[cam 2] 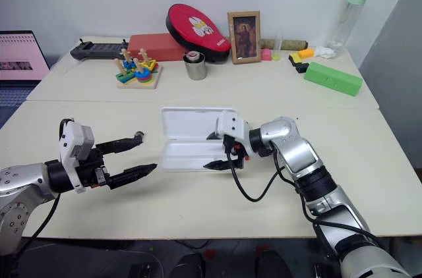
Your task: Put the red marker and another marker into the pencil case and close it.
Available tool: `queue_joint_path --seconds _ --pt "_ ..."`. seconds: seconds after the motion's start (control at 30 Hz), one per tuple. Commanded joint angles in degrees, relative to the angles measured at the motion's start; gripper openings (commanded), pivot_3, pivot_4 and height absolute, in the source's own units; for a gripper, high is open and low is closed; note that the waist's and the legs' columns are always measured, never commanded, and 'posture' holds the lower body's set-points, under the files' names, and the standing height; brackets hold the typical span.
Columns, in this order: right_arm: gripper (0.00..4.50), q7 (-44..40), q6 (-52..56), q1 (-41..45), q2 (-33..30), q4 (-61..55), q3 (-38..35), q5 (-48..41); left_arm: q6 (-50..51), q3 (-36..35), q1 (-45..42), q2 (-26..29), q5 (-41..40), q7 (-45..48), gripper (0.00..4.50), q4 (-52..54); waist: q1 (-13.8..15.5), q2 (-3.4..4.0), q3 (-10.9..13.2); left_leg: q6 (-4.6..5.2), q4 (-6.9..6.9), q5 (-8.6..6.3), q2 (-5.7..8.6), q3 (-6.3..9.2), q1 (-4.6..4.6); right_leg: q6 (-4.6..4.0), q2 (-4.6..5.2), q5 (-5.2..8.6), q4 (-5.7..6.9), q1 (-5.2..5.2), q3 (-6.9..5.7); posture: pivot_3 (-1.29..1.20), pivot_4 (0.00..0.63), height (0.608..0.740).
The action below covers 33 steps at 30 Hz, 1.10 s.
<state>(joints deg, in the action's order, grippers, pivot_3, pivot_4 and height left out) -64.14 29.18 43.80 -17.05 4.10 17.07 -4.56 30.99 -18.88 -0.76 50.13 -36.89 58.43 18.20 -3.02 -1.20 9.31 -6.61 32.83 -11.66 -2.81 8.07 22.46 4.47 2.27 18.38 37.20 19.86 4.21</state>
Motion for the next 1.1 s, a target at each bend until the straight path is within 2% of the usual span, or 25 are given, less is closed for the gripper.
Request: queue_joint_path --seconds 0.03,0.27,0.4,0.67,1.1 --pt "4.47 8.85 11.26 -1.62 0.06 -6.81 -5.62 -1.82 -0.25 2.41 -2.38 -0.16 -0.72 1.12 4.50 1.92 0.07 -0.01 0.00 0.00 0.00 0.00 0.00 0.00 0.00 0.00 0.00 0.00 0.00 0.00 0.00 0.00 0.150 0.740" --pt "4.47 27.50 31.28 -7.41 3.48 -18.54 -10.10 0.47 -0.11 6.22 -6.98 -0.47 -0.57 1.86 4.50 0.75 -0.02 -0.09 -0.06 0.00 -0.01 0.00 0.00 0.00 0.05 0.00 -0.01 0.00 0.01 0.07 0.01 0.00 0.150 0.740" --pt "4.47 34.30 38.60 -9.85 4.78 -21.72 -9.81 1.22 -0.24 7.38 -8.45 -0.67 -0.41 2.46 4.50 -0.39 -0.20 -0.08 -0.07 0.01 -0.01 0.00 0.00 0.01 0.05 0.00 0.00 0.00 0.03 0.10 0.01 0.00 0.150 0.740" --pt "4.47 43.93 36.70 -10.45 8.27 -16.15 -9.19 3.09 -0.54 9.86 -12.13 -1.32 0.10 3.43 4.50 -2.24 -0.26 -0.07 -0.07 0.02 -0.01 0.00 0.00 0.00 0.04 0.01 -0.01 0.00 0.02 0.10 0.01 0.00 0.150 0.740" --pt "4.47 47.57 31.25 -10.45 8.69 -9.44 -6.69 3.49 -0.07 9.65 -11.55 -2.26 -0.14 2.18 4.50 -0.62 -0.26 -0.11 -0.09 0.02 -0.02 0.00 0.00 0.00 0.05 0.01 -0.01 0.00 0.02 0.09 0.01 0.00 0.150 0.740"
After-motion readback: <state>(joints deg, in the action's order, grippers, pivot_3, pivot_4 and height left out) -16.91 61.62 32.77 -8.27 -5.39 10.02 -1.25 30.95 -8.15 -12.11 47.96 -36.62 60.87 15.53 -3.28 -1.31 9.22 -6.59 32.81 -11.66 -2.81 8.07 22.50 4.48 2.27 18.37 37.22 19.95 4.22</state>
